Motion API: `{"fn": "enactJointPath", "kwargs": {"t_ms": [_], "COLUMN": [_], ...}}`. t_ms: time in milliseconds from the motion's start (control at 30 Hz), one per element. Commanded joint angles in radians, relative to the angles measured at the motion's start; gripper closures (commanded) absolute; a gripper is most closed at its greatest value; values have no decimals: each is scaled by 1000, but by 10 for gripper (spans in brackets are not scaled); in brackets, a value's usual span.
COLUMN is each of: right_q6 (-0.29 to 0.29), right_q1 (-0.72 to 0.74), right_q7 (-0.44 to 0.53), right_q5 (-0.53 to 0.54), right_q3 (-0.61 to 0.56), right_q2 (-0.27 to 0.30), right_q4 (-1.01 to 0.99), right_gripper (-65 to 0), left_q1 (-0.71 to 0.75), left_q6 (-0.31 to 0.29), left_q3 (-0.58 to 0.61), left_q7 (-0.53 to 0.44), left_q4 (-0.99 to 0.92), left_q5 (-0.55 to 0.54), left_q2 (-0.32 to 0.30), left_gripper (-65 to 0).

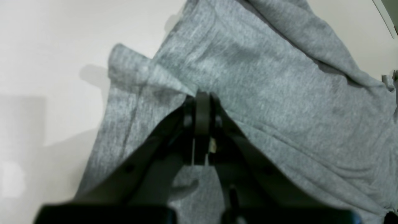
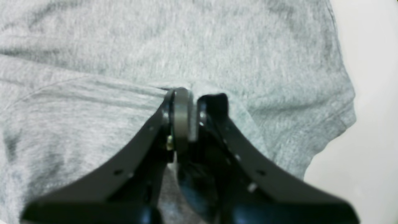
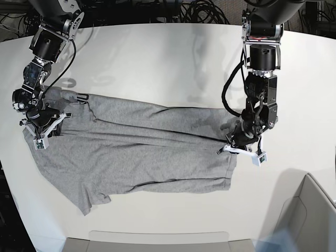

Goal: Fold the T-shirt properly
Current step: 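Lift both held corners and fold them toward the hem, then lower the folded edge and regrip the shirt with both grippers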

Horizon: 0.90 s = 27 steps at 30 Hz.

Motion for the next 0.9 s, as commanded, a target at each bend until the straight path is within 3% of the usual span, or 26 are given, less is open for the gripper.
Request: {"fn": "enactJointPath", "kwargs": {"t_ms": [0, 33, 133, 233, 333, 600, 667, 800, 867], "right_q6": [-14, -16, -16, -14, -13, -16, -17, -11, -11], "right_q1": [25, 25, 22, 20, 19, -95, -132, -190, -234], "right_q7": [16, 16, 16, 16, 15, 7, -62, -295, -350], "right_q5": [11, 11, 11, 12, 26, 296, 339, 434, 488], "right_q3": [3, 3, 3, 5, 9, 32, 109, 319, 387], "right_q2": [22, 22, 21, 22, 22, 50, 48, 39, 41], "right_q4": [21, 21, 21, 33, 79, 263, 312, 361, 355], "right_gripper": [0, -1, -126, -230, -284, -291, -291, -291, -291], "left_q1": [-27, -24, -21, -21, -21, 45, 81, 193, 250], "left_q6": [8, 10, 10, 10, 10, 10, 11, 11, 11], "left_q3": [-2, -2, -2, -2, -3, -14, -14, -14, -14], "left_q7": [-22, -22, -19, -17, -17, 72, 99, 129, 121], "left_q4": [-7, -8, -7, -7, 5, 266, 337, 443, 472], "left_q5": [8, 8, 7, 2, -1, 1, 1, 5, 5], "left_q2": [-7, -7, -7, -7, -9, -10, -10, -9, -9], "left_gripper": [-34, -93, -219, -227, -223, -223, -223, -223, -223]}}
